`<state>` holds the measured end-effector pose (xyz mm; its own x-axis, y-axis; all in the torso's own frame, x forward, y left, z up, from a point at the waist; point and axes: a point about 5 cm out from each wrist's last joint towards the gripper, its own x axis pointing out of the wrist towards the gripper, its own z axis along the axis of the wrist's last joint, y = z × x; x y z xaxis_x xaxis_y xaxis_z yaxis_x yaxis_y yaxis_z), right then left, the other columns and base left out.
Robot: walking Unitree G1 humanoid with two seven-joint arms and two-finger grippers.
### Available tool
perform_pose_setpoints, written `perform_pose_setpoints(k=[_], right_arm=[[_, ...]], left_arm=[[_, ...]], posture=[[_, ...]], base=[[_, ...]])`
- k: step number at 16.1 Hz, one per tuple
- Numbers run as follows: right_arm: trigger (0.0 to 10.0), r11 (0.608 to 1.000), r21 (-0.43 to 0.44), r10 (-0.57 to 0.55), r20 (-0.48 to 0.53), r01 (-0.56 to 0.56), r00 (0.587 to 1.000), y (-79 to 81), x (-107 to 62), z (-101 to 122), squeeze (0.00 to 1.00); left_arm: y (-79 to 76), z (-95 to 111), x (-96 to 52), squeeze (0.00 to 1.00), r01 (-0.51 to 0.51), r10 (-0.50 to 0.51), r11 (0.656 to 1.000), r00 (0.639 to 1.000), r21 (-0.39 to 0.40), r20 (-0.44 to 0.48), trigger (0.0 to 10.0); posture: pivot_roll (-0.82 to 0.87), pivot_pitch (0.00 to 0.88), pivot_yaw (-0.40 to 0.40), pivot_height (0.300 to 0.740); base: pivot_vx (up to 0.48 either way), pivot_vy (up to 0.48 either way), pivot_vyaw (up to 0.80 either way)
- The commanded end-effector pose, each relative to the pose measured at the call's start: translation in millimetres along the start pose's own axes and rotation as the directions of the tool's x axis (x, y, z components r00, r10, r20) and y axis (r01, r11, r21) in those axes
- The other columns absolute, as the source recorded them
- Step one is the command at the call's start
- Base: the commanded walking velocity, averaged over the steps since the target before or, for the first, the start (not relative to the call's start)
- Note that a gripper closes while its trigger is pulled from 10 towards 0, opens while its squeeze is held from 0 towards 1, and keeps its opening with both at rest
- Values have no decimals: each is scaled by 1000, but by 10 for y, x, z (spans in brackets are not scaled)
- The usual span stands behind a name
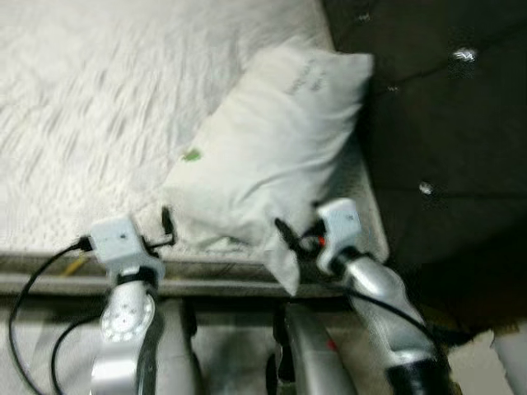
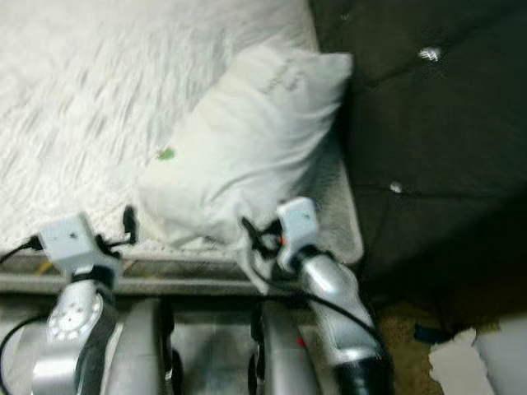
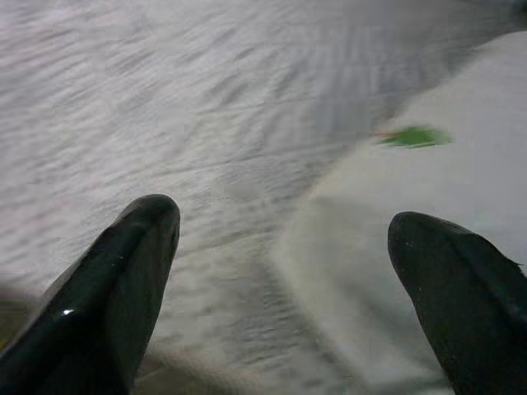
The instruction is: Clean up the room
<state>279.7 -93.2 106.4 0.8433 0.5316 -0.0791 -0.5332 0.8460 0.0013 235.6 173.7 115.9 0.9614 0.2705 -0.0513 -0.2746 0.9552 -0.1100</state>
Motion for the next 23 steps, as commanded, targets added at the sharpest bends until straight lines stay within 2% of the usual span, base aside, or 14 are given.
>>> perform_pose_setpoints(k=[1,4,6,8,10,12,13,15,17,18,19,20,23], right_arm=[[10000,1000,-2,-17,-30,17,999,-43,-58,-74,0],[10000,1000,-1,-22,-46,22,999,-54,-55,-86,0],[10000,999,-23,-49,-196,45,979,-95,-30,-191,0],[10000,998,-57,-48,-272,34,961,-108,-65,-230,0],[10000,998,-41,-53,-311,42,949,-106,-83,-266,0],[10000,999,-8,-51,-362,51,931,-57,14,-288,0],[10000,999,23,-36,-355,47,934,-11,113,-251,0],[10000,999,31,-23,-352,36,936,43,221,-234,0],[10000,995,67,-42,-337,68,941,89,403,-221,0],[10000,993,80,-52,-336,83,940,90,437,-222,0],[8353,982,141,-70,-351,126,934,89,530,-243,0],[0,977,161,-79,-347,142,934,78,559,-237,0],[0,955,191,-150,-346,226,926,26,734,-182,0]], left_arm=[[-39,-53,-29,0,9,-10,1000,999,-16,-30,10000],[-47,-61,-24,0,12,-13,1000,999,-20,-37,10000],[-46,-78,-25,0,11,-12,1000,998,-16,-58,10000],[-15,-100,-45,0,4,-5,1000,996,-9,-84,10000],[-2,-113,-57,0,2,-3,1000,995,-7,-95,10000],[-19,-113,-67,0,14,-15,1000,993,-6,-115,10000],[-21,-96,-90,0,21,-22,1000,992,-11,-121,10000],[4,-85,-118,0,22,-22,1000,993,-8,-120,10000],[57,-88,-146,0,8,-8,1000,992,2,-125,10000],[60,-82,-148,0,8,-7,1000,992,2,-125,10000],[63,-58,-155,0,7,-7,1000,992,3,-123,10000],[70,-47,-158,0,7,-6,1000,993,4,-122,10000],[137,-40,-184,0,-6,8,1000,992,17,-126,10000]], posture=[[11,179,-85,587],[11,178,-85,587],[16,182,-84,587],[21,188,-84,587],[21,189,-83,587],[36,184,-79,587],[49,183,-79,587],[67,178,-79,587],[92,171,-80,587],[98,170,-79,587],[110,172,-79,587],[112,173,-78,587],[131,174,-77,587]], base=[[0,0,0],[0,0,0],[0,0,0],[0,0,0],[0,0,0],[0,0,0],[0,0,0],[0,0,0],[0,0,0],[0,0,0],[0,0,0],[0,0,0],[0,0,0]])
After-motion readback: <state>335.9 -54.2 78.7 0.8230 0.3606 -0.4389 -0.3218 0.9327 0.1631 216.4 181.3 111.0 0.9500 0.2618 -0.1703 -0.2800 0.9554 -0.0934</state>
